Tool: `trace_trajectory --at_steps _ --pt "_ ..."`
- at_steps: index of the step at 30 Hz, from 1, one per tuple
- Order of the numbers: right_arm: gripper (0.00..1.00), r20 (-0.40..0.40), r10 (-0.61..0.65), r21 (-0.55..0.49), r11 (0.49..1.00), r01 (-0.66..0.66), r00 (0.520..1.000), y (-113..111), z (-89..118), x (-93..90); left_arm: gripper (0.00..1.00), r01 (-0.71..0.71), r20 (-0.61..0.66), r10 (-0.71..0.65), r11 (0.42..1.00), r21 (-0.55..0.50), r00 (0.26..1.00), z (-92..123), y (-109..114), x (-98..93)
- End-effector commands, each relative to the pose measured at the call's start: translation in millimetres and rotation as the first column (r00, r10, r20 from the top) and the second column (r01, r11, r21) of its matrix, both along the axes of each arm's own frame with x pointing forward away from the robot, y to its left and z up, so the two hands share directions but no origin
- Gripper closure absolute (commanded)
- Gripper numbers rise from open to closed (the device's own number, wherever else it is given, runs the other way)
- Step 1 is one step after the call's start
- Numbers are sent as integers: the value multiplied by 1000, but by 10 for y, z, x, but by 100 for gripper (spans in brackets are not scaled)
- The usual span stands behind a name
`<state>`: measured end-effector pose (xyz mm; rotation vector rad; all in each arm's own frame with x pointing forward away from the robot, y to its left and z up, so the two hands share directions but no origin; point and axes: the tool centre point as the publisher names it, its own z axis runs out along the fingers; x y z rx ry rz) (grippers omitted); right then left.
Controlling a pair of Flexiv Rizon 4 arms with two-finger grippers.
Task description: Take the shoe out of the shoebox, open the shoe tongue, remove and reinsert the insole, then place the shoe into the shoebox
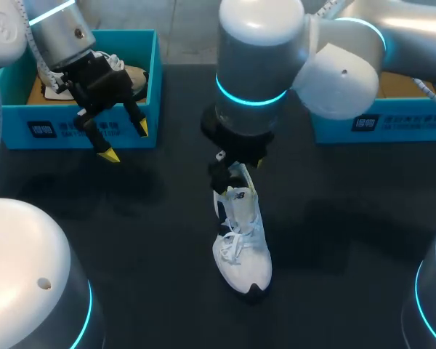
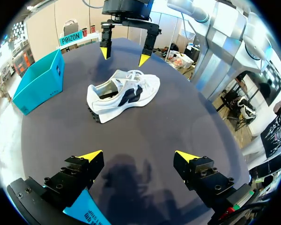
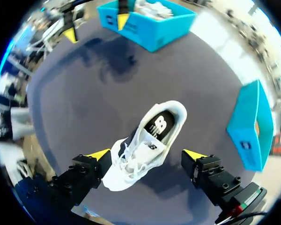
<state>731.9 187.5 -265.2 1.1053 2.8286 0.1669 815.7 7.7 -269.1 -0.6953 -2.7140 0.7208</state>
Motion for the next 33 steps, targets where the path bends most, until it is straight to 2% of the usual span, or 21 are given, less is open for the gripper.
trace_trajectory --at_steps 1,13,14,19,25,33 --pt "0 -31 416 150 901 -407 909 -60 -27 63 0 1 1 -1 1000 1 1000 3 4 -1" --pt "0 -31 416 150 901 -407 909 -60 -27 63 0 1 1 -1 1000 1 1000 3 4 -1" --pt "0 -57 450 76 892 -445 891 -26 -6 110 0 1 1 -1 1000 1 1000 3 4 -1" --pt "0 -44 539 -75 838 -541 841 55 118 297 0 1 1 -1 1000 1 1000 3 4 -1" --pt "0 -46 574 -137 807 -575 817 166 55 533 0 1 1 -1 1000 1 1000 3 4 -1" --pt "0 -25 589 -178 792 -583 808 214 -171 760 0 1 1 -1 1000 1 1000 3 4 -1"
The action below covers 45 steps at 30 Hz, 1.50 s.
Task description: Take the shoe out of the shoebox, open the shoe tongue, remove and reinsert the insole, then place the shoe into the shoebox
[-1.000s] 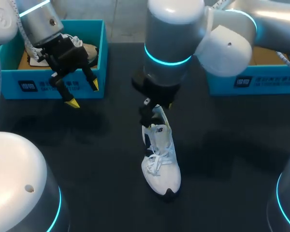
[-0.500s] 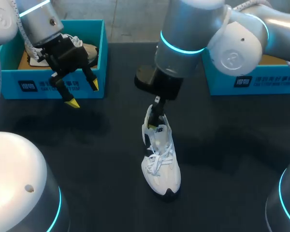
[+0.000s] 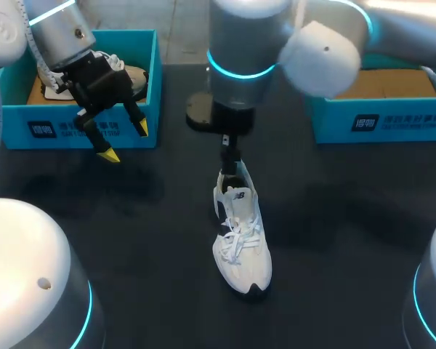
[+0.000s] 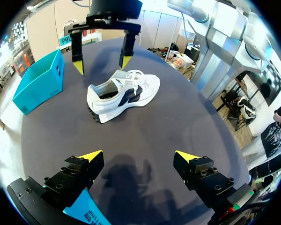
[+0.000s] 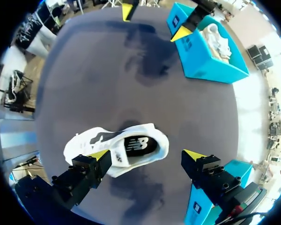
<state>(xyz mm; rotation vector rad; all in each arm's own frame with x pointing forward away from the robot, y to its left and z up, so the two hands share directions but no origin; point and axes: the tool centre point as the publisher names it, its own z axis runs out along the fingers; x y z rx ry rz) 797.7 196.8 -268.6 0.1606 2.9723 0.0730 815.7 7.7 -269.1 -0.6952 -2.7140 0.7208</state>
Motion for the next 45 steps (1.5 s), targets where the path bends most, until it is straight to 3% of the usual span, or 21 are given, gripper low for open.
trace_trajectory --at_steps 1,21,41,45 --pt "0 -13 4 -70 998 -5 1000 121 -165 126 0 1 1 -1 1000 1 1000 3 4 -1" --pt "0 -16 44 -19 999 -44 999 -144 -495 407 0 1 1 -1 1000 1 1000 3 4 -1" --pt "0 -79 94 -17 995 -96 992 -146 -956 580 0 1 1 -1 1000 1 1000 3 4 -1" --pt "22 -94 93 -17 995 -95 991 -157 -1026 592 0 1 1 -1 1000 1 1000 3 4 -1"
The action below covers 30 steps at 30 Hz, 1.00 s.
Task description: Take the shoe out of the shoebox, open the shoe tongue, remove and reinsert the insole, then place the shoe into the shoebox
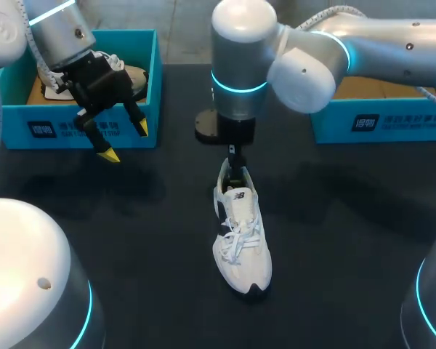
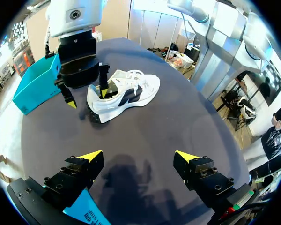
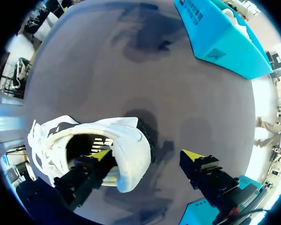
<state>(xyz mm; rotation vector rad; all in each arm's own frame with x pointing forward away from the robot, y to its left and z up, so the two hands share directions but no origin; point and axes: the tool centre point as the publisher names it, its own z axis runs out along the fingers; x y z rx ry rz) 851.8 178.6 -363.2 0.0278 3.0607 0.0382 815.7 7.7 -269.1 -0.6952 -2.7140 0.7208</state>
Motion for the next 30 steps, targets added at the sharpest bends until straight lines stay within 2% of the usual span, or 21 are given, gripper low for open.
trace_trajectory --at_steps 1,4,6,7,11,13,14,15,19,23,30 --pt "25 -15 5 1 1000 -5 1000 25 -94 53 0 1 1 -1 1000 1 1000 3 4 -1" --pt "31 -19 6 1 1000 -6 1000 18 -127 63 0 1 1 -1 1000 1 1000 3 4 -1" --pt "47 -21 9 9 1000 -9 1000 15 -140 63 0 1 1 -1 1000 1 1000 3 4 -1" --pt "51 -21 10 10 1000 -10 1000 14 -146 60 0 1 1 -1 1000 1 1000 3 4 -1" --pt "56 -28 13 12 1000 -13 1000 16 -187 41 0 1 1 -1 1000 1 1000 3 4 -1" --pt "76 -35 12 13 1000 -11 999 7 -207 18 0 1 1 -1 1000 1 1000 3 4 -1" --pt "96 -38 11 12 1000 -10 999 1 -214 3 0 1 1 -1 1000 1 1000 3 4 -1" --pt "100 -41 9 14 1000 -8 999 -11 -215 -18 0 1 1 -1 1000 1 1000 3 4 -1" --pt "100 -45 -7 20 1000 8 999 -38 -165 -97 0 1 1 -1 1000 1 1000 3 4 -1" --pt "100 -33 -33 13 999 33 999 -95 -20 -136 0 1 1 -1 1000 1 1000 3 4 -1" --pt "100 32 -68 -11 998 68 997 -240 405 -130 0 1 1 -1 1000 1 1000 3 4 -1"
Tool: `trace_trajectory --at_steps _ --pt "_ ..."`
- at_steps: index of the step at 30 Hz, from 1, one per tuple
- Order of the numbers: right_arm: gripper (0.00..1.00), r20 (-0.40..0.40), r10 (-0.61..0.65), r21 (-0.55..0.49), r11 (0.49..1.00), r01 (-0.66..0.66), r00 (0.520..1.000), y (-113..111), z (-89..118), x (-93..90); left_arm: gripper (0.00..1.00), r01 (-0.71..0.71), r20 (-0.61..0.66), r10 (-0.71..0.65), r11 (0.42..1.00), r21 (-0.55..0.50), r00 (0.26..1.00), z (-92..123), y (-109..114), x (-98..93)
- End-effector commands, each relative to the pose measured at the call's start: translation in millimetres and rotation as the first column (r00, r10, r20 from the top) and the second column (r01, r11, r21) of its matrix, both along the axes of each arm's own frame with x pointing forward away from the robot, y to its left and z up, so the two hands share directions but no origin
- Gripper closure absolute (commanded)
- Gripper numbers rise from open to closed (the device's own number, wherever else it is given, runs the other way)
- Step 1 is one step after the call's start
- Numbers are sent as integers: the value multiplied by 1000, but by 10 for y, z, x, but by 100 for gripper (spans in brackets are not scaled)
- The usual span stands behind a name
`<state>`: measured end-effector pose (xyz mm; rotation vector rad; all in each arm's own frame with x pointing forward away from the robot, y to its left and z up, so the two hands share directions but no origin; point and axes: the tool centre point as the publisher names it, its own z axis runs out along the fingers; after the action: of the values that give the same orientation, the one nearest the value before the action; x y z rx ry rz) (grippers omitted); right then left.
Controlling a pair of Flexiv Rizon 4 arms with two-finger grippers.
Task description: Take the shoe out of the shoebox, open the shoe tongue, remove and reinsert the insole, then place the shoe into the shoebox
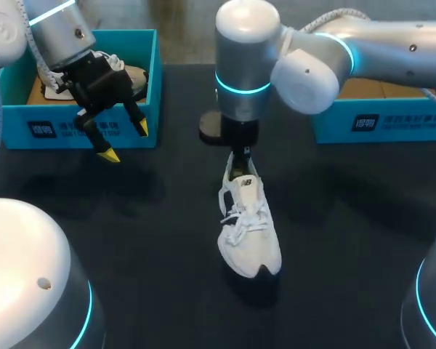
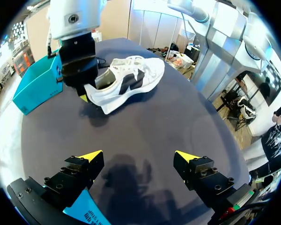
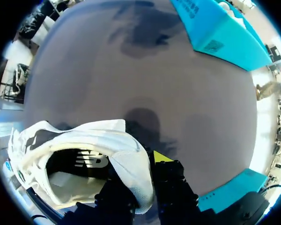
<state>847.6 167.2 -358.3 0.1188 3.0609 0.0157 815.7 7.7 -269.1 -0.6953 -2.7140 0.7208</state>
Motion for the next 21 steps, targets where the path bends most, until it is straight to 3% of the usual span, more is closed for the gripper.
trace_trajectory --at_steps 1,6,15,21 --pt "100 49 -19 -2 1000 19 999 -171 445 -72 0 1 1 -1 1000 1 1000 3 4 -1" --pt "100 88 -37 1 999 37 995 -363 740 27 0 1 1 -1 1000 1 1000 3 4 -1" --pt "100 152 -49 -106 992 65 987 -695 1242 311 0 1 1 -1 1000 1 1000 3 4 -1" --pt "100 204 18 -27 1000 -12 979 -877 1426 429 0 1 1 -1 1000 1 1000 3 4 -1"
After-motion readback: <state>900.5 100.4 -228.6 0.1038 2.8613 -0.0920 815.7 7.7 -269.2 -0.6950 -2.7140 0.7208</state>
